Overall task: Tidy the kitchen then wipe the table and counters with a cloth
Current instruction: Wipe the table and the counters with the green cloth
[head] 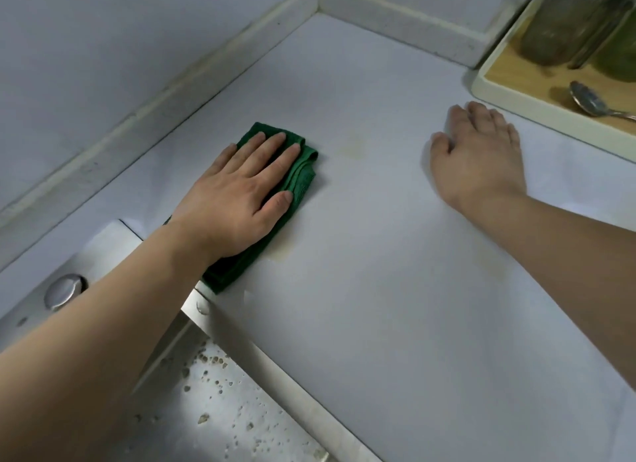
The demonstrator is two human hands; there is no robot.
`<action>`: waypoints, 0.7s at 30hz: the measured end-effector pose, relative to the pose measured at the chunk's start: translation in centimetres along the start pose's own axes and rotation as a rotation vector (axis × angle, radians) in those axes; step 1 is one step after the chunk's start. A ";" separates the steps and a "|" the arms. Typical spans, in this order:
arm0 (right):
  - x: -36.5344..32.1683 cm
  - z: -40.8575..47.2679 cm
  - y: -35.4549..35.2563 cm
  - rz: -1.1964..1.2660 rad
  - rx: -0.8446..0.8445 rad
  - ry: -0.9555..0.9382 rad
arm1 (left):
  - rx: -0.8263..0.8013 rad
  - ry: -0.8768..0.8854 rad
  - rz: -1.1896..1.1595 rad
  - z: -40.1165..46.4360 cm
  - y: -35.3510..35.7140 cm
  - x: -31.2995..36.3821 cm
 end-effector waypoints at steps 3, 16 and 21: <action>0.1 0.0 0.1 -0.027 0.006 -0.009 | -0.003 -0.001 0.005 -0.2 0.1 0.1; -0.1 -0.3 -0.3 0.000 -0.025 0.014 | 0.004 0.024 0.003 -1.7 -0.1 3.5; -0.2 -0.3 -0.3 -0.006 -0.033 0.016 | 0.007 0.019 -0.016 -1.3 -0.2 3.5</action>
Point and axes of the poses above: each hand's wrist, its own z-axis towards the middle knuckle, its own y-axis out of the palm, x = y × z, the point moved 3 cm from there along z, towards the middle knuckle, and after that the axes turned 9 degrees about z, right-handed, at the moved point
